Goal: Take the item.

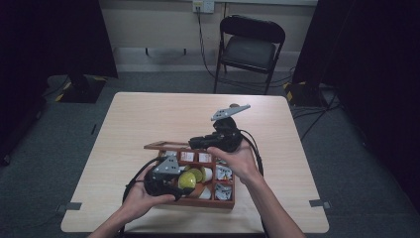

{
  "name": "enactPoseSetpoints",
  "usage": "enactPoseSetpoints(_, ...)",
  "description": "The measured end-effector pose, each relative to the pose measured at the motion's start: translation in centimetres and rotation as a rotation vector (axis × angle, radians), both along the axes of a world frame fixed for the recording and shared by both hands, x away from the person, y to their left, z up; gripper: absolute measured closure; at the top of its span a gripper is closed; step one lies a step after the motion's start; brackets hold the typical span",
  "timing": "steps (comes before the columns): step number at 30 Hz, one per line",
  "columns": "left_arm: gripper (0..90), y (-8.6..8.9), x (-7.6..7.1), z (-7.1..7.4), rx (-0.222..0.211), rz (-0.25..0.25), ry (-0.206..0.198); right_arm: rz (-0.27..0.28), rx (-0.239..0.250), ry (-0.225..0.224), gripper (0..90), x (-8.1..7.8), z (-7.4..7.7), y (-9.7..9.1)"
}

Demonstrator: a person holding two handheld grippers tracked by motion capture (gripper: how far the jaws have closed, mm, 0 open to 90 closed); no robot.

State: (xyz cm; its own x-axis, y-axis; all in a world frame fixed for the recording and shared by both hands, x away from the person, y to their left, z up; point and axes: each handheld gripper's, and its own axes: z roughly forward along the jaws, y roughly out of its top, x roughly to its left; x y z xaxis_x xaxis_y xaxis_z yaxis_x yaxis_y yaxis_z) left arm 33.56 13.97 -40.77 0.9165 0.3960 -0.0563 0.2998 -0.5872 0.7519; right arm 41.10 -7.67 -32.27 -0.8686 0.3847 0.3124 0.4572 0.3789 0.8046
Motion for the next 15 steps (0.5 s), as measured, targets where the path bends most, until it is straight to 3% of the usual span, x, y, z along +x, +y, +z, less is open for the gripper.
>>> enactPoseSetpoints(12,40.4,2.9,0.1,0.9,-0.071,0.052,-0.004,0.0,0.0,0.0,82.4,0.0,0.0,0.0)
enactPoseSetpoints(15,40.4,3.3,0.1,0.9,-0.067,0.058,-0.005,0.0,0.0,0.001,82.4,0.0,0.0,0.0)
